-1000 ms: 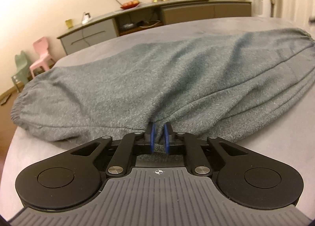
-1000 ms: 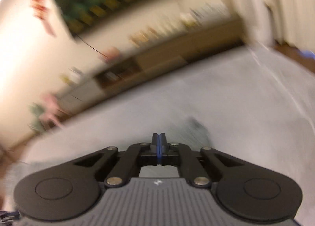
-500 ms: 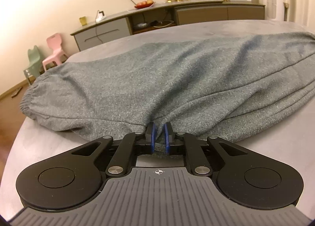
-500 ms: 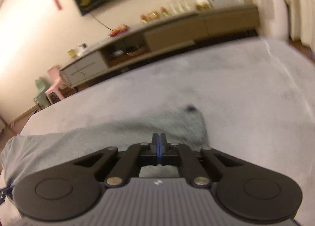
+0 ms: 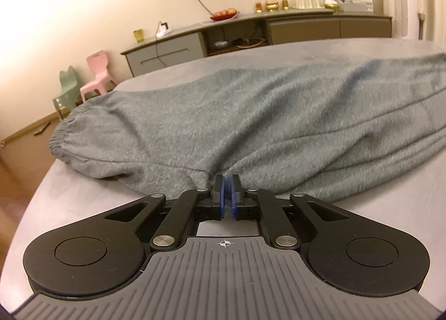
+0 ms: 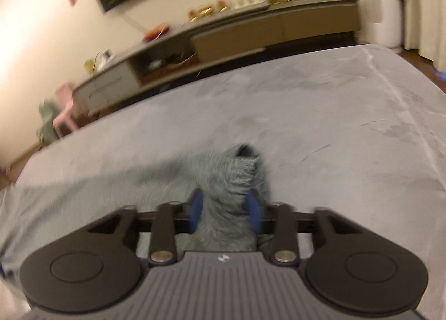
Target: Fold clothes
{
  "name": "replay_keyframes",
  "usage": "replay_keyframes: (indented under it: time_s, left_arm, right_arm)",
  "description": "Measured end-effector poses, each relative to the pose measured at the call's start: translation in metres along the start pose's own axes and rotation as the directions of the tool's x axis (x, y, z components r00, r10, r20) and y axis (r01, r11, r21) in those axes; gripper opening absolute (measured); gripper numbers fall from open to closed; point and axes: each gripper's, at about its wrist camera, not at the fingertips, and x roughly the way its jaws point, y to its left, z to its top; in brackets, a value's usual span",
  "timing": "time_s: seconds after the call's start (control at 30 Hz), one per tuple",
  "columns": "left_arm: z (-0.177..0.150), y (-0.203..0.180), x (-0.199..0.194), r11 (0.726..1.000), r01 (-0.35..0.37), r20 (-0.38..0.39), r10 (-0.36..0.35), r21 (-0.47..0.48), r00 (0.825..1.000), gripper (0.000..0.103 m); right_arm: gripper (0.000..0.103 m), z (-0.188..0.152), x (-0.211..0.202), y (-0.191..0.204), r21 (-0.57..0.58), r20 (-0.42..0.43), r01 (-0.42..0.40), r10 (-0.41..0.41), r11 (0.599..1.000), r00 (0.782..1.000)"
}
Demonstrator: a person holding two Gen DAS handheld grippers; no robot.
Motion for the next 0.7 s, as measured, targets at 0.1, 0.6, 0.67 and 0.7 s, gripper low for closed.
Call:
replay_keyframes:
  time_s: [0.1,0.6,0.67,0.7]
  left_arm:
    - [0.005,-0.005,0.000,1.000,-0.001,0.013,0.001,0.016,1.000,0.000]
    - [-0.012,-0.004,-0.013,0.996,-0.088,-0.045,0.088,-0.003,0.995,0.000]
    - [-0.009,-0.007,-0.021,0.997,-0.078,-0.018,0.078,-0.008,0.997,0.005]
    - [-0.008,-0.009,-0.026,0.997,-0.083,0.001,0.083,0.001,0.997,0.006]
  right_arm:
    - [0.009,0.007,-0.014,0.013,-0.045,0.038,-0.050,0.052,0.998,0.998]
    - [0.030,0.031,0.037,0.003,-0.054,0.032,0.173,-0.171,0.984,0.985]
    - [0.055,0.022,0.031,0.016,-0.106,0.100,0.306,-0.296,0.946,0.950]
    - [0.055,0.017,0.024,0.021,-0.125,0.140,0.346,-0.328,0.930,0.934]
